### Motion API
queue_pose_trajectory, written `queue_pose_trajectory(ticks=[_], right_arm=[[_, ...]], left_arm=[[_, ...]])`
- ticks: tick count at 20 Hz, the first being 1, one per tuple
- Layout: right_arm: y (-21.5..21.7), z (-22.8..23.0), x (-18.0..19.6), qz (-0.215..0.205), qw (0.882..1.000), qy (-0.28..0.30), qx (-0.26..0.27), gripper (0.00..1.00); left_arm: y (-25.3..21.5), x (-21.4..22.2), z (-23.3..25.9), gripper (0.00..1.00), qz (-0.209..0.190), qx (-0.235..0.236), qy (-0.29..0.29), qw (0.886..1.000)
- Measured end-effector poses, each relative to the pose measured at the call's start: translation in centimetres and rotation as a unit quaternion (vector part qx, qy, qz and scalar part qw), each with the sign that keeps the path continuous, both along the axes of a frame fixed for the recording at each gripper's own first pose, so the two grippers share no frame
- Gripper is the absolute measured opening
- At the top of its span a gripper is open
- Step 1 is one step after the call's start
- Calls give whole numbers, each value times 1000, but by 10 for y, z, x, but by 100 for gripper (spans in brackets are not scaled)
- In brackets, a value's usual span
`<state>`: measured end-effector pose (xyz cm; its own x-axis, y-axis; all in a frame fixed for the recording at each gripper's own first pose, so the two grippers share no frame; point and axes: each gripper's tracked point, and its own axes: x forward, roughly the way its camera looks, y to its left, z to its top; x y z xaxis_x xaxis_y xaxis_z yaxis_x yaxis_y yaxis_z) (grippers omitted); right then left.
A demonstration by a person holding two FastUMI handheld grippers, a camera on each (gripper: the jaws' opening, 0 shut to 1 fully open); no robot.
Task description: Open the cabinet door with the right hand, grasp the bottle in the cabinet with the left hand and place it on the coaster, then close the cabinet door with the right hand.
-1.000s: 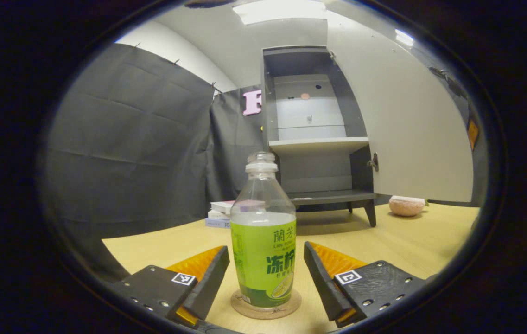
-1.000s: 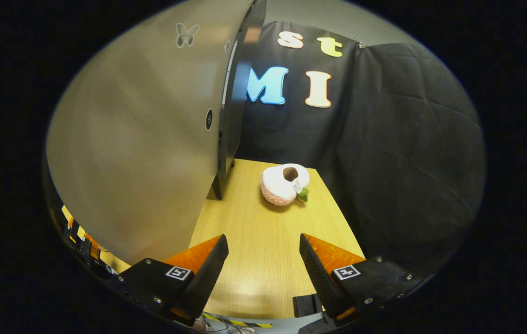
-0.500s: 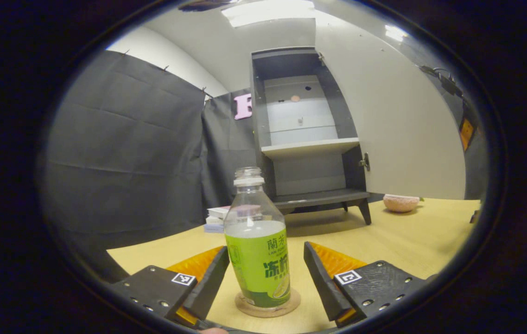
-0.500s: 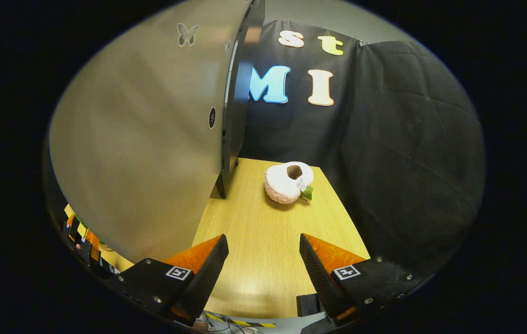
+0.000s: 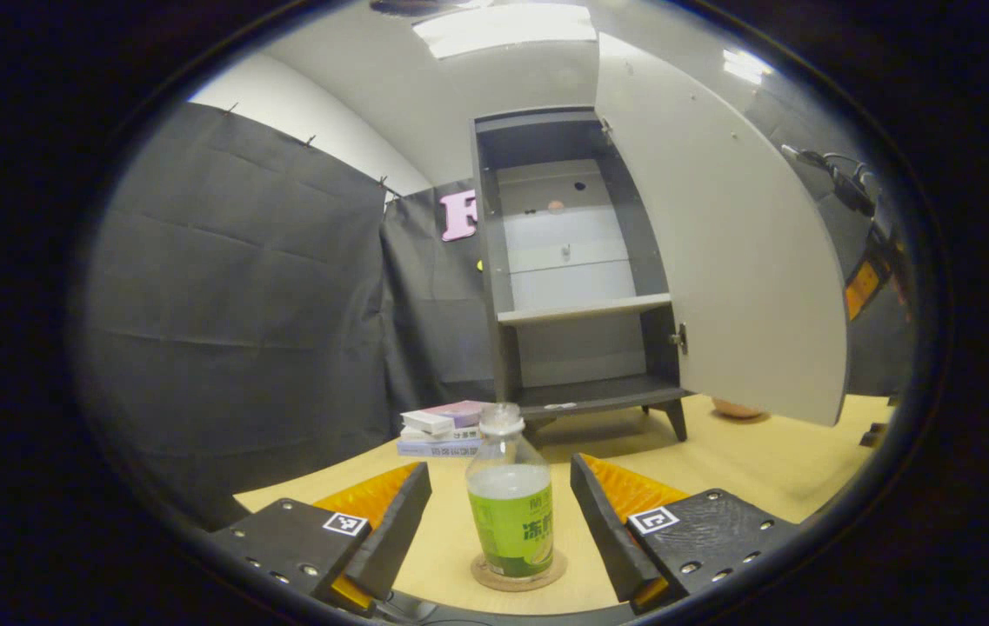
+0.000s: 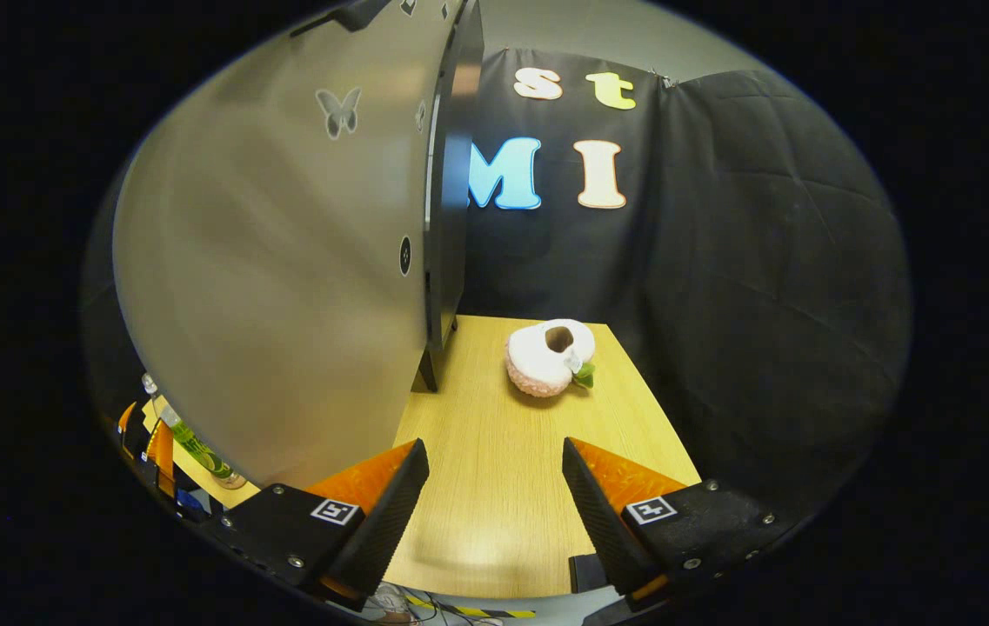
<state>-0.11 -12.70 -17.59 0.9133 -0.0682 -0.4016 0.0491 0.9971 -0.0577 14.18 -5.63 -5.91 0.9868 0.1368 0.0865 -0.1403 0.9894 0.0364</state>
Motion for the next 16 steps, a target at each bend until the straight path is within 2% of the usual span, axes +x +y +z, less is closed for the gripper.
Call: queue_pose_trajectory(ticks=[5, 6, 7, 9, 11, 13, 16], right_arm=[[4, 35, 6, 9, 999, -31, 2, 96], [3, 43, 6, 7, 999, -36, 5, 96], [1, 50, 7, 4, 999, -42, 8, 95], [-5, 64, 8, 4, 999, -46, 8, 95], [-3, 83, 10, 19, 998, -57, 24, 96], [-16, 115, 11, 11, 996, -87, 29, 95], [-27, 161, 12, -4, 990, -129, 63, 95]], left_arm=[[-6, -11, 13, 96, -6, -22, 21, 1000], [-2, -10, 18, 89, -2, -18, 21, 1000], [2, -10, 20, 96, 6, -23, 25, 999], [4, -11, 26, 96, 21, -32, 29, 999], [12, -13, 33, 93, 37, -25, 30, 999], [17, -12, 30, 96, 40, -9, 47, 998], [15, -19, 34, 96, 24, 9, 73, 997]])
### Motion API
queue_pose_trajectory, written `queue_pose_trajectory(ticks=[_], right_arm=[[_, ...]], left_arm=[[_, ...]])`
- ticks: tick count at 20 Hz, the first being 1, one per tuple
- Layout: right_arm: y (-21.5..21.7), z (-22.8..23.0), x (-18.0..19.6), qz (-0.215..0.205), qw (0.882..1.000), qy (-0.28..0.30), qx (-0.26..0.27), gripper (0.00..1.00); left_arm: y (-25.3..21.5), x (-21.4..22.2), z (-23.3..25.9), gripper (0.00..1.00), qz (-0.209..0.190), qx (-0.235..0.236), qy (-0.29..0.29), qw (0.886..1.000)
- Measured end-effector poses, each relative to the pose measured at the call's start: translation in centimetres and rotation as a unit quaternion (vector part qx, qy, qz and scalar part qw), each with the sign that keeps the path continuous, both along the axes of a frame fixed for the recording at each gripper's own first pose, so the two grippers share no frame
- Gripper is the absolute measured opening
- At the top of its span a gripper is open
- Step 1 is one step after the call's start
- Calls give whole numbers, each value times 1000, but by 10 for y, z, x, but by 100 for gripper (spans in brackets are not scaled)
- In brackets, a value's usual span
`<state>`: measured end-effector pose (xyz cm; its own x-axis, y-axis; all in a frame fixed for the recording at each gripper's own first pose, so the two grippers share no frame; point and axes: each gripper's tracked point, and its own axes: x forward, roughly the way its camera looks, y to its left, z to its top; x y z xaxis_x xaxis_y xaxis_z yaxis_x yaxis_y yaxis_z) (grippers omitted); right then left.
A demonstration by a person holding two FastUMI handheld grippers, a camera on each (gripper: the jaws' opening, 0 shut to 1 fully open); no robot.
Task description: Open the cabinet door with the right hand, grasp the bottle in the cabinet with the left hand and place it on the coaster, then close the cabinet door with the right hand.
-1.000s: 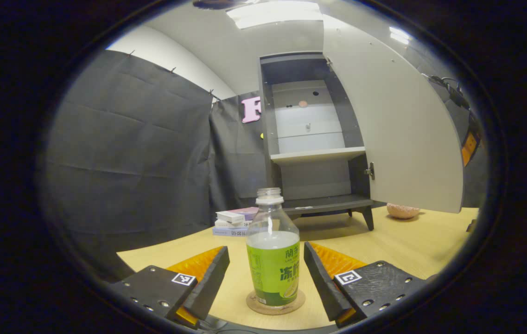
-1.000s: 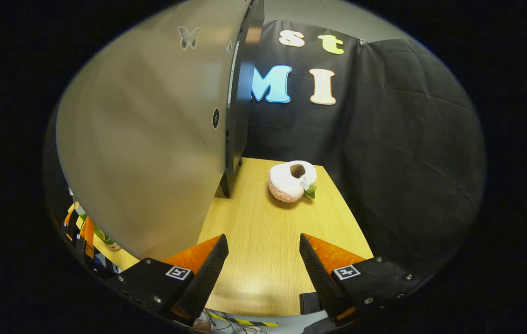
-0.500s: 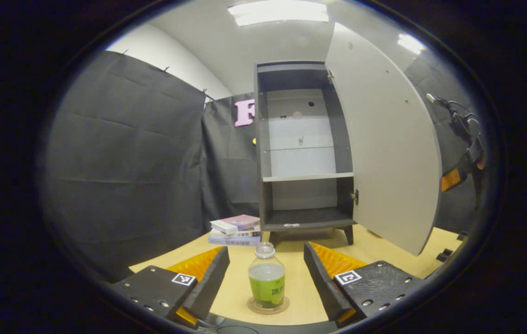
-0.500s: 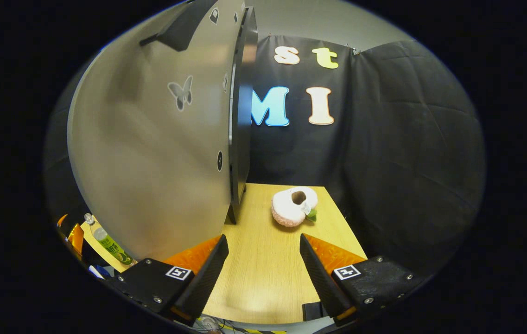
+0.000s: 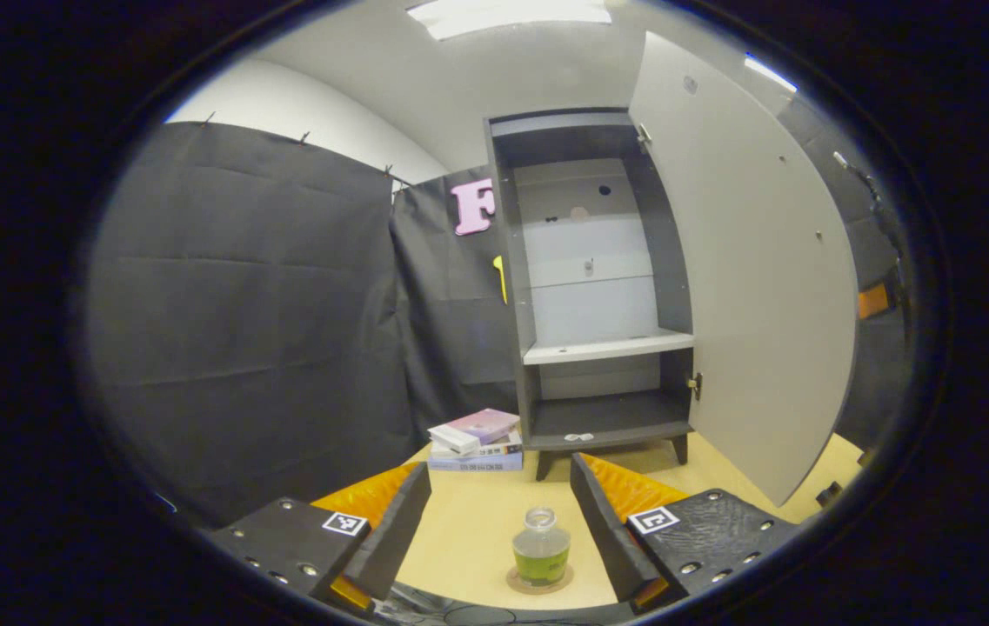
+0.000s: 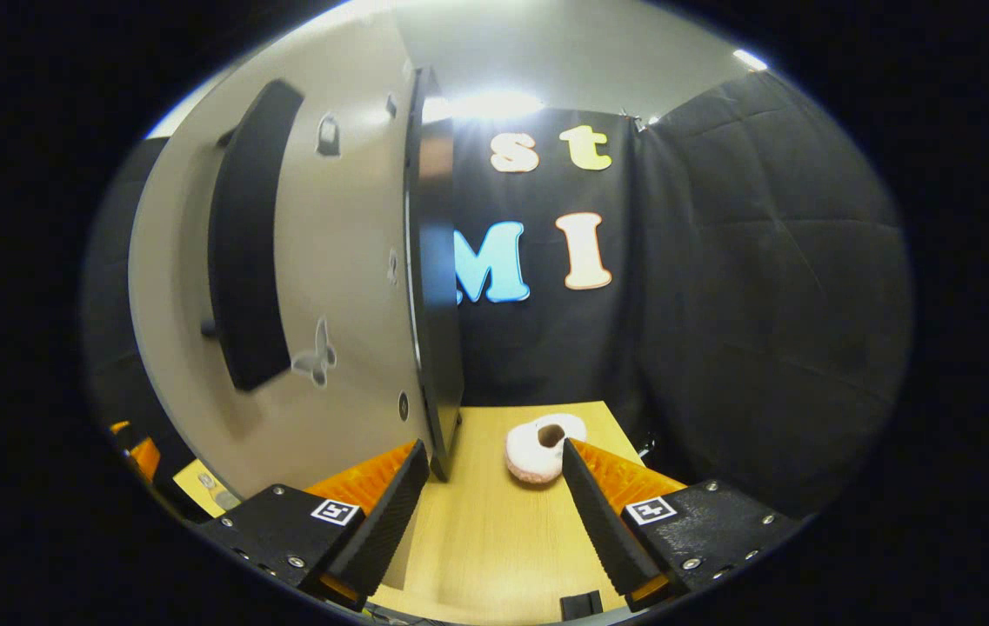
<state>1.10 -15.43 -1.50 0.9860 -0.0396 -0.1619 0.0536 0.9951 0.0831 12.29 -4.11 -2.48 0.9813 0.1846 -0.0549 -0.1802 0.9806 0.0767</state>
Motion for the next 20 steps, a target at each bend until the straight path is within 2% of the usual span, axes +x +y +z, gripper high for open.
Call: queue_pose_trajectory(ticks=[1, 4, 7, 8, 9, 10, 11, 12, 14, 15, 18, 19, 20], right_arm=[[-1, 13, -3, 1, 1000, -8, 15, 95], [6, 59, -6, 26, 997, -41, 52, 95], [17, 86, -7, 51, 995, -64, 53, 91], [26, 91, -10, 64, 994, -69, 52, 95], [32, 95, -11, 68, 994, -72, 45, 91], [33, 98, -10, 63, 995, -73, 37, 94], [34, 99, -7, 61, 995, -74, 38, 89], [36, 99, -6, 60, 994, -73, 46, 89], [38, 102, -3, 57, 994, -71, 56, 89], [40, 102, -1, 55, 994, -70, 57, 94], [54, 102, -2, 60, 994, -66, 64, 94], [62, 103, -1, 65, 994, -65, 62, 94], [68, 106, 0, 70, 994, -67, 59, 94]], left_arm=[[-2, 0, 3, 93, -5, 1, 2, 1000], [-12, 6, 9, 94, -22, -11, -2, 1000], [-21, 8, 14, 96, -38, -15, 1, 999], [-21, 8, 16, 93, -42, -12, -1, 999], [-20, 10, 19, 93, -45, -7, -2, 999], [-18, 11, 19, 93, -44, 0, -1, 999], [-15, 12, 20, 96, -43, 5, 0, 999], [-14, 12, 22, 92, -43, 8, -1, 999], [-13, 16, 24, 96, -43, 3, -4, 999], [-13, 17, 24, 96, -43, 0, -4, 999], [-13, 20, 27, 96, -44, -14, -8, 999], [-12, 21, 30, 92, -42, -15, -14, 999], [-8, 24, 31, 96, -37, -12, -18, 999]])
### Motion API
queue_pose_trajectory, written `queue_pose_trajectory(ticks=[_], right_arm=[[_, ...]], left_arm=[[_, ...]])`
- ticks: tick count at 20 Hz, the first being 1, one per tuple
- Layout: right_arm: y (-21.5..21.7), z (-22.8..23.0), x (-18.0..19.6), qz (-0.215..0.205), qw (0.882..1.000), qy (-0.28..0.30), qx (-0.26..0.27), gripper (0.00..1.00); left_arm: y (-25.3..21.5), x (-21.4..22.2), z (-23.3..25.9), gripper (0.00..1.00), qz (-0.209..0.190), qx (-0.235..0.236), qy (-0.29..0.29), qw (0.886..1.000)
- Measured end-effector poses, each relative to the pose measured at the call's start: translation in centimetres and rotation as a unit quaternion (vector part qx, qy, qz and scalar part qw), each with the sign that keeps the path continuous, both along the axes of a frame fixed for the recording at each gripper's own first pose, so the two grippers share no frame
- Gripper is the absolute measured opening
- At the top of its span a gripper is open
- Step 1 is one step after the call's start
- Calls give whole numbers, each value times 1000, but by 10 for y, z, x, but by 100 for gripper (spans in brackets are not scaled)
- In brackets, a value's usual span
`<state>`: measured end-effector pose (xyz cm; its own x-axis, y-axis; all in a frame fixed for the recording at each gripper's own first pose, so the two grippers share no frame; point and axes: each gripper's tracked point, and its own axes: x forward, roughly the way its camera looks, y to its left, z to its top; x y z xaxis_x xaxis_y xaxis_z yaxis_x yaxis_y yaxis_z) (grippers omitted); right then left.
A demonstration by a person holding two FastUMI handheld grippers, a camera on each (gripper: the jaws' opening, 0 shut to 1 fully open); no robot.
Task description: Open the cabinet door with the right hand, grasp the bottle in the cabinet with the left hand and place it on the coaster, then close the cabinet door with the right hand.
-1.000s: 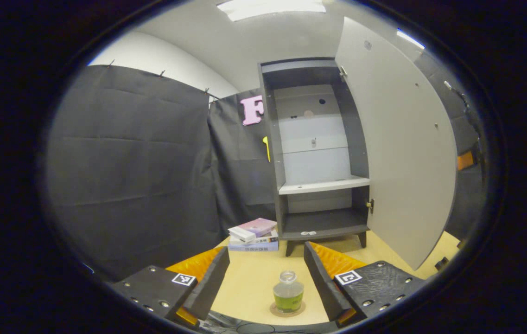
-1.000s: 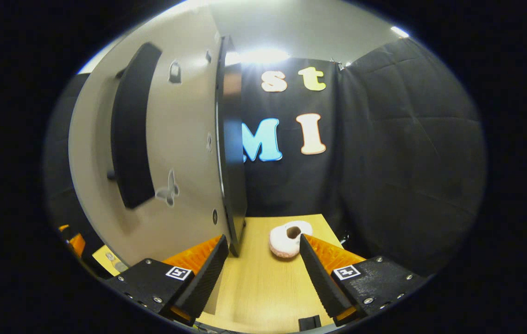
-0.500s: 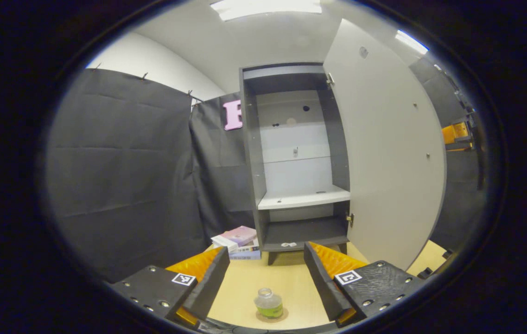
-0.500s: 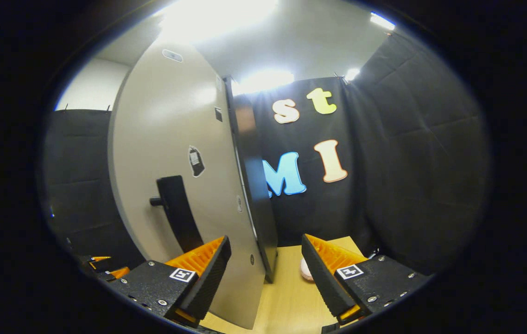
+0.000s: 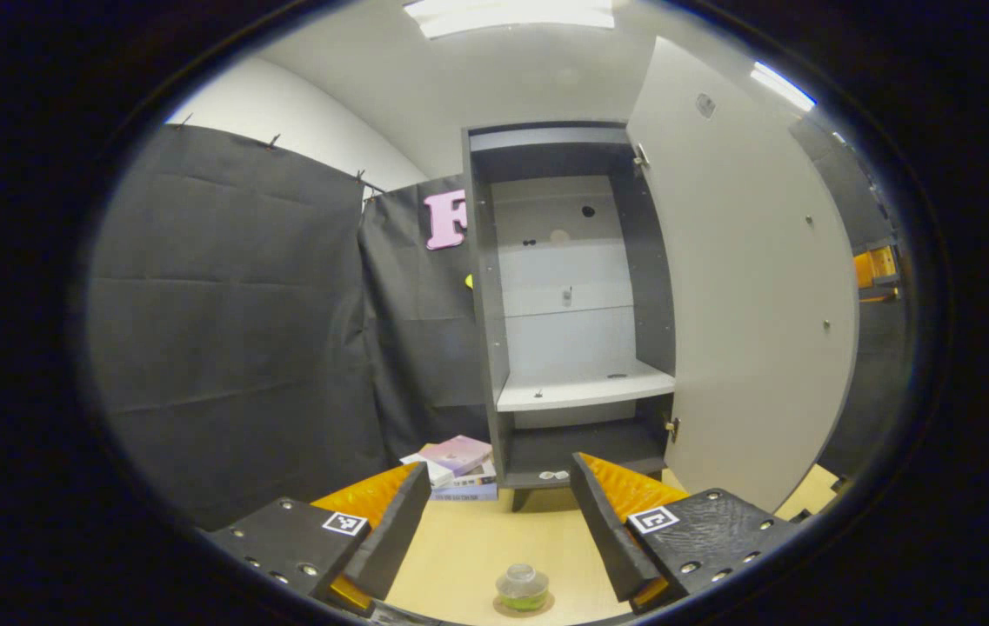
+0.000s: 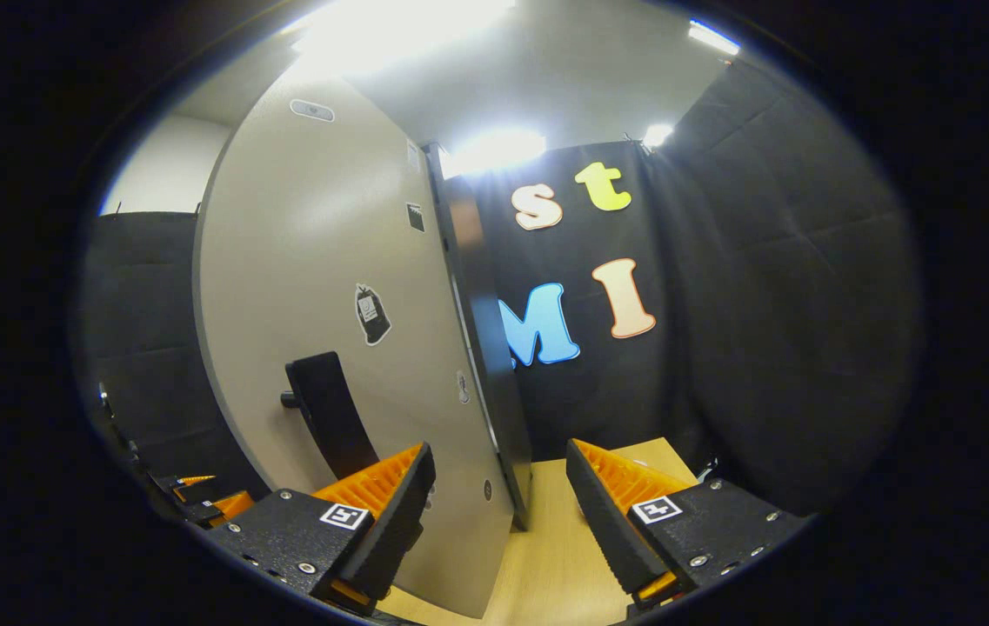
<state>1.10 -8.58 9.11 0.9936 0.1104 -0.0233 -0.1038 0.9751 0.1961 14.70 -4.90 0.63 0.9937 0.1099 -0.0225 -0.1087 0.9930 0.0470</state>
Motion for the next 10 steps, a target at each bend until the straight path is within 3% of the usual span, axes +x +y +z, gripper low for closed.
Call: queue_pose_trajectory(ticks=[3, 5, 6, 7, 10], right_arm=[[23, 4, 5, 10, 1000, -4, 5, 89], [41, 5, 9, 22, 1000, -4, 8, 94], [49, 6, 12, 25, 1000, -6, 6, 89], [54, 6, 16, 26, 1000, -7, 4, 94], [73, 9, 31, 28, 999, -11, 14, 94]], left_arm=[[7, 8, 2, 96, 1, 12, -9, 1000], [11, 12, 2, 96, 1, 17, -9, 1000], [11, 12, 1, 96, -1, 15, -8, 1000], [11, 13, 2, 96, -4, 10, -9, 1000], [14, 17, 2, 96, -11, 14, -12, 1000]])
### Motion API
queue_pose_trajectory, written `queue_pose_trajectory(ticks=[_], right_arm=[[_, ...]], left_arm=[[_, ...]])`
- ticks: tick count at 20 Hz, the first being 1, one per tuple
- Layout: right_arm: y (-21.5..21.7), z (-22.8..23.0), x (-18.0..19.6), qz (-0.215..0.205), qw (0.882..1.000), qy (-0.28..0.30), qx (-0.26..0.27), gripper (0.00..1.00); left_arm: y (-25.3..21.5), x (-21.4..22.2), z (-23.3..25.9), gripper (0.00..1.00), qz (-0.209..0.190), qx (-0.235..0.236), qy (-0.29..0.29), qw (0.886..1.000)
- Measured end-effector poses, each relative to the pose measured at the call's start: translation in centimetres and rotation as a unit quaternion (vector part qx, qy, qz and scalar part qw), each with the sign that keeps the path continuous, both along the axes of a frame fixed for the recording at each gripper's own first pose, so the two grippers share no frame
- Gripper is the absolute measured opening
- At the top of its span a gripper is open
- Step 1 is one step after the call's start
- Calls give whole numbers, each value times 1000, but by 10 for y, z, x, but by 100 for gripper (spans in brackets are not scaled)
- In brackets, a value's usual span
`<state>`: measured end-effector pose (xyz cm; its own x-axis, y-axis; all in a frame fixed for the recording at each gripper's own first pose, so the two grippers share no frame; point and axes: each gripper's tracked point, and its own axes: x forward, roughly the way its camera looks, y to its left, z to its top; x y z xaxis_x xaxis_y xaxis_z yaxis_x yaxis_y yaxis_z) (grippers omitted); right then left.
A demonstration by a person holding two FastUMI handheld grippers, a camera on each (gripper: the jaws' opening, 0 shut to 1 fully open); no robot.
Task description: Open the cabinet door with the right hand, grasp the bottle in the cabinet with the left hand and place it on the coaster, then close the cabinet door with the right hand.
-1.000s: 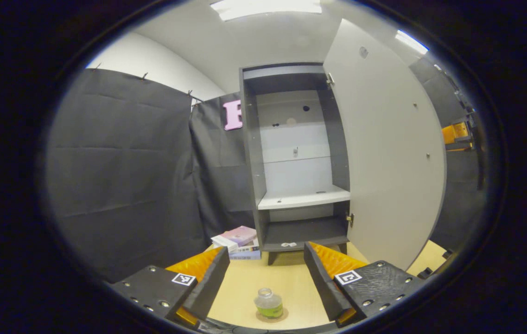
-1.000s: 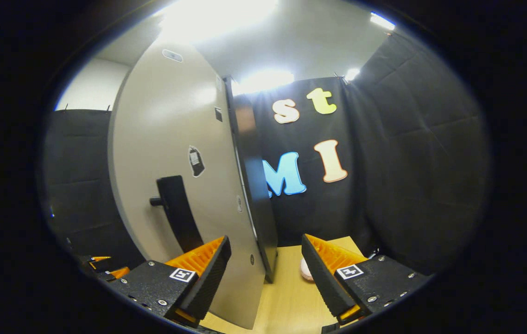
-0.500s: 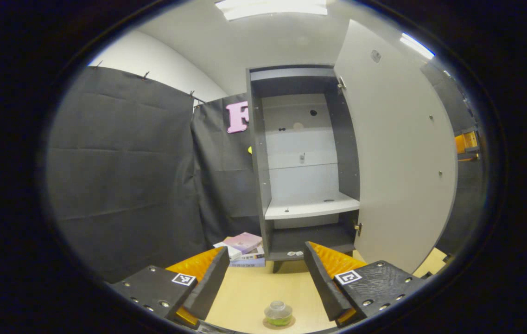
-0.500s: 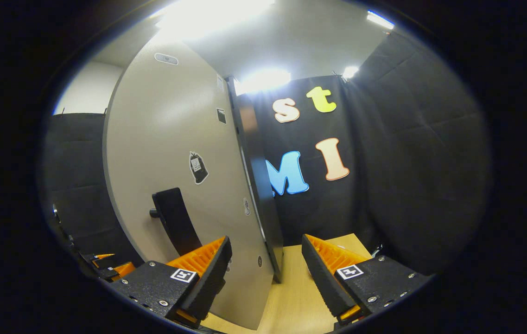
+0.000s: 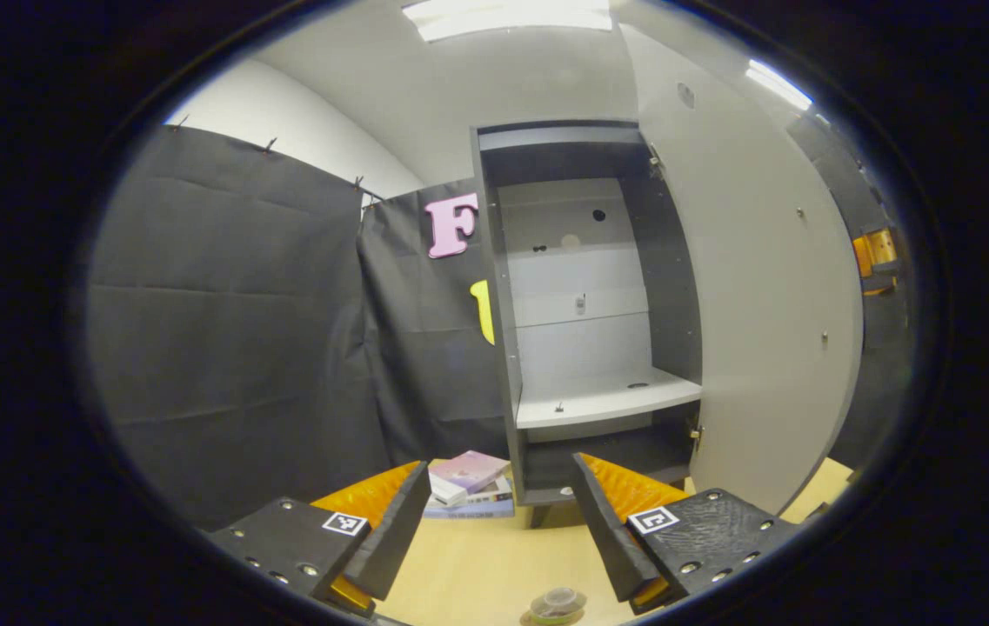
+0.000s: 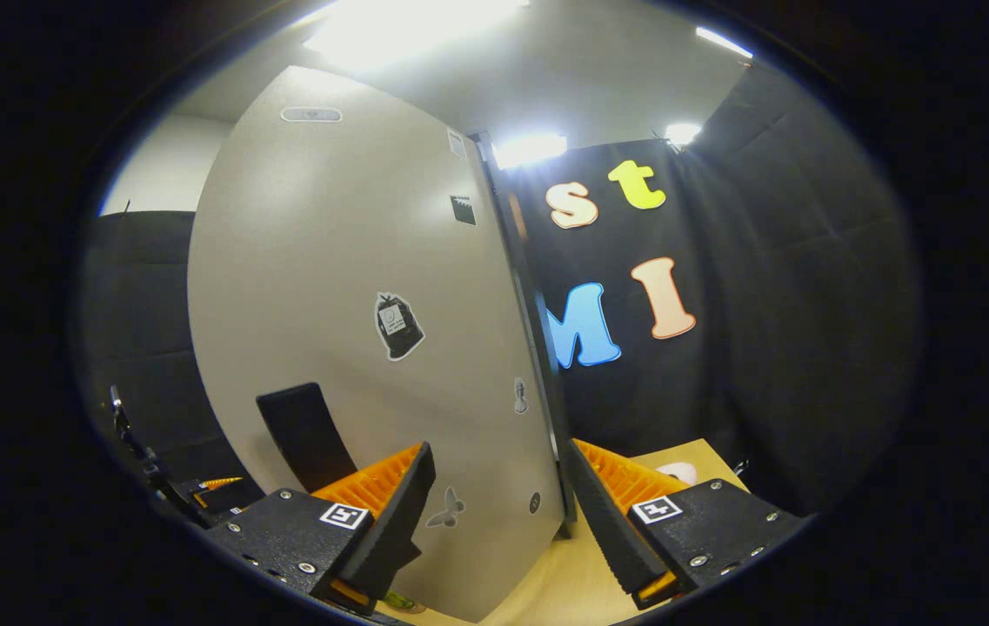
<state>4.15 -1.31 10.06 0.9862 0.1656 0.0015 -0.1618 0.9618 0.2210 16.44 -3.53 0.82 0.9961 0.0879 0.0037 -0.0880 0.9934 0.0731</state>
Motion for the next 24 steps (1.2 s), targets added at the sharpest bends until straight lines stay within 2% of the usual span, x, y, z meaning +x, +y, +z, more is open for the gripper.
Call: queue_pose_trajectory(ticks=[1, 2, 4, 5, 9, 12, 13, 22, 23, 24], right_arm=[[6, 2, 3, 0, 1000, -1, 0, 94], [12, 3, 6, 0, 1000, -2, -1, 94], [26, 5, 10, 0, 1000, -7, -7, 94], [32, 6, 12, -2, 1000, -10, -11, 94], [57, 3, 25, -4, 1000, -11, -1, 94], [76, 4, 35, -2, 1000, -12, 5, 94], [79, 5, 39, -2, 1000, -12, 8, 94], [106, -3, 77, 34, 999, 3, -1, 94], [111, -3, 82, 44, 999, 4, 0, 94], [115, -4, 89, 49, 999, 7, -2, 94]], left_arm=[[3, 1, 1, 92, 1, 3, -3, 1000], [6, 3, 2, 96, 1, 1, -7, 1000], [3, 6, 3, 93, -7, -14, -12, 1000], [4, 7, 2, 96, -9, -19, -12, 1000], [7, 7, -4, 96, -22, -12, 1, 1000], [9, 6, -9, 89, -33, 6, 9, 999], [7, 6, -9, 96, -38, 7, 11, 999], [7, 5, -7, 96, -30, 5, 17, 999], [8, 4, -6, 92, -26, 5, 18, 999], [7, 6, -6, 96, -26, 3, 15, 1000]])
